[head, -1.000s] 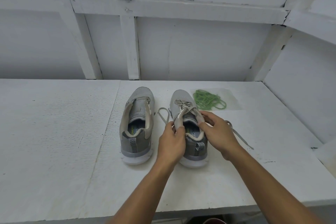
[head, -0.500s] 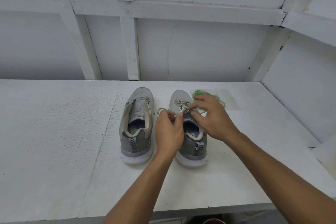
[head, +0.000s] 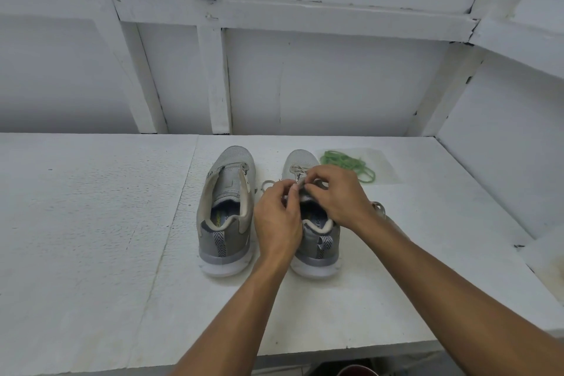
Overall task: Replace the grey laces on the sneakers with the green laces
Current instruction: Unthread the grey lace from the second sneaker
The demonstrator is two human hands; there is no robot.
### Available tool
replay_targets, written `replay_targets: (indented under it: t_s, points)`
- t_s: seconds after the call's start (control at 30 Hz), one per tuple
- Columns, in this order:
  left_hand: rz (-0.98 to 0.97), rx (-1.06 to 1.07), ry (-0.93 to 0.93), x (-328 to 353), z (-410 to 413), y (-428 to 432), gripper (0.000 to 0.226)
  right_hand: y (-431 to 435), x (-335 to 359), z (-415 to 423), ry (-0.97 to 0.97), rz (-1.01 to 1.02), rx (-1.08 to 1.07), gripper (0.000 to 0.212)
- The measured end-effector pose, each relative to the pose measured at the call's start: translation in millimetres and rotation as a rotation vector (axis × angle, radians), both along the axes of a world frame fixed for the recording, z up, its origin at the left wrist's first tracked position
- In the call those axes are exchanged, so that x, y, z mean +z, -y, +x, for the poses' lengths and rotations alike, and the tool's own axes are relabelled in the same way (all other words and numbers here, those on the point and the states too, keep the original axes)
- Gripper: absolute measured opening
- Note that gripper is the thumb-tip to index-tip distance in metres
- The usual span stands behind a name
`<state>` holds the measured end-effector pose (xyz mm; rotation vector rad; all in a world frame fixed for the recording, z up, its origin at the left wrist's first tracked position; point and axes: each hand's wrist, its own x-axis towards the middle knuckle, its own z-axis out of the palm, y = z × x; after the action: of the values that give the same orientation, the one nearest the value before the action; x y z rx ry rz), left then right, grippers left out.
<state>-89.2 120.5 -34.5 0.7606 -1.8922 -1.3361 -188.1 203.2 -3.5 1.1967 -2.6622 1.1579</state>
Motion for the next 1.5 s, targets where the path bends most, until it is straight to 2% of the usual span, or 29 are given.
replay_targets:
  t_s: [0.37, 0.7, 0.83, 0.97, 1.07, 1.13, 1.17, 1.27, 1.33, 1.4, 1.5]
  points:
    - [-0.006, -0.001, 0.039, 4.4, 2.4, 1.9, 0.018, 3.7, -1.1, -4.0, 0.068, 0.008, 0.021, 0.006]
    - [-0.031, -0.011, 0.086, 2.1, 0.8, 4.1, 0.024, 2.9, -7.7, -6.6, 0.037, 0.022, 0.019, 0.004]
    - [0.070, 0.019, 0.119, 2.0, -1.1, 6.0, 0.025, 5.2, -2.0, -6.5, -0.041, 0.075, 0.085, 0.006]
    - [0.110, 0.042, 0.136, 4.8, -1.9, 2.5, 0.023, 6.0, 11.4, -10.4, -0.231, 0.279, 0.168, 0.013]
    - [0.117, 0.054, 0.140, 6.0, -1.1, 2.0, 0.024, 2.0, 23.4, -23.9, -0.380, 0.243, 0.002, 0.009]
    - [0.123, 0.047, 0.139, 6.3, -1.0, 1.4, 0.025, -2.8, 28.4, -34.6, -0.371, 0.213, -0.144, 0.010]
    - [0.119, 0.047, 0.143, 7.1, -0.3, 1.1, 0.025, -4.1, 27.9, -35.0, -0.334, 0.228, -0.147, 0.011]
    - [0.117, 0.051, 0.136, 6.8, 0.4, 2.0, 0.024, -2.1, 16.3, -20.4, -0.266, 0.304, 0.089, 0.028]
    - [0.120, 0.042, 0.126, 5.2, 0.3, 2.8, 0.024, 1.6, 10.2, -10.9, -0.354, 0.365, 0.205, 0.029]
    - [0.125, 0.037, 0.119, 4.4, 0.3, 3.2, 0.024, 4.9, 9.0, -12.5, -0.428, 0.430, 0.213, 0.021]
    - [0.132, 0.036, 0.116, 3.7, -0.1, 3.5, 0.024, 6.7, 12.0, -20.7, -0.486, 0.514, 0.244, 0.022]
